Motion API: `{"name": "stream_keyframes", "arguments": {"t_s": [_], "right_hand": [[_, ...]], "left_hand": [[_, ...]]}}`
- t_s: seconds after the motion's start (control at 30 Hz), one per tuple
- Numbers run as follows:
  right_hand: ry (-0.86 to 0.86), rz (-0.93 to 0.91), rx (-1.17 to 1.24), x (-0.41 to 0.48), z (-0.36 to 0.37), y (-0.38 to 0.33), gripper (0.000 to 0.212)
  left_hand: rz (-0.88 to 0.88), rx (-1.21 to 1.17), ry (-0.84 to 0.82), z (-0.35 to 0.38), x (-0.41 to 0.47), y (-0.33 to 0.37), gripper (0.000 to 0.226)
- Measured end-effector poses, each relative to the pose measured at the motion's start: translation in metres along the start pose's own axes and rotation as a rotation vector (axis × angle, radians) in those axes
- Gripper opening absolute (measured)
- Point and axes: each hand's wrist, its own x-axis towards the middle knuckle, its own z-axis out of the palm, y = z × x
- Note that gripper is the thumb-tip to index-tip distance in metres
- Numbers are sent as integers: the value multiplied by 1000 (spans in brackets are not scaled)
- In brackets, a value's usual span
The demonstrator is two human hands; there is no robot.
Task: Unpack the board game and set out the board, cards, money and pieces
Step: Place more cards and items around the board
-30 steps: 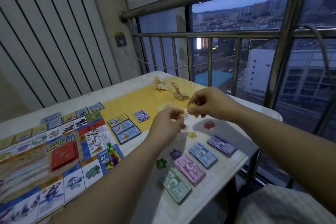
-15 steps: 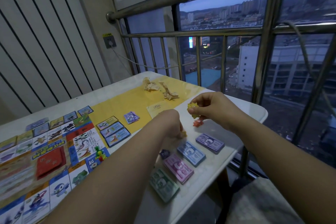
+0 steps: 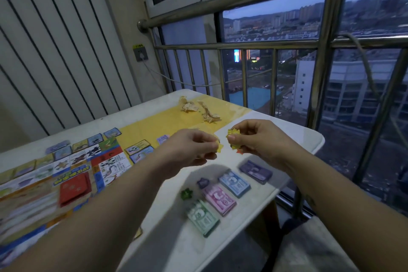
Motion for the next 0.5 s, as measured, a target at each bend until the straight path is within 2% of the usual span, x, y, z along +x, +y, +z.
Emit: {"name": "stream_keyframes", "arguments": {"t_s": [0.2,0.33,0.5], "right_hand": [[-167,56,147,-28,67,-9,14],[-277,189,403,-52,133,-7,11],[-319,411,765,-85,201,-6,14]], "left_hand": [[27,-47,173,-55,-81,-24,5],[-7,20,253,-84,-143,-50,11],[-45,176,325,-117,-227,-88,10]]}}
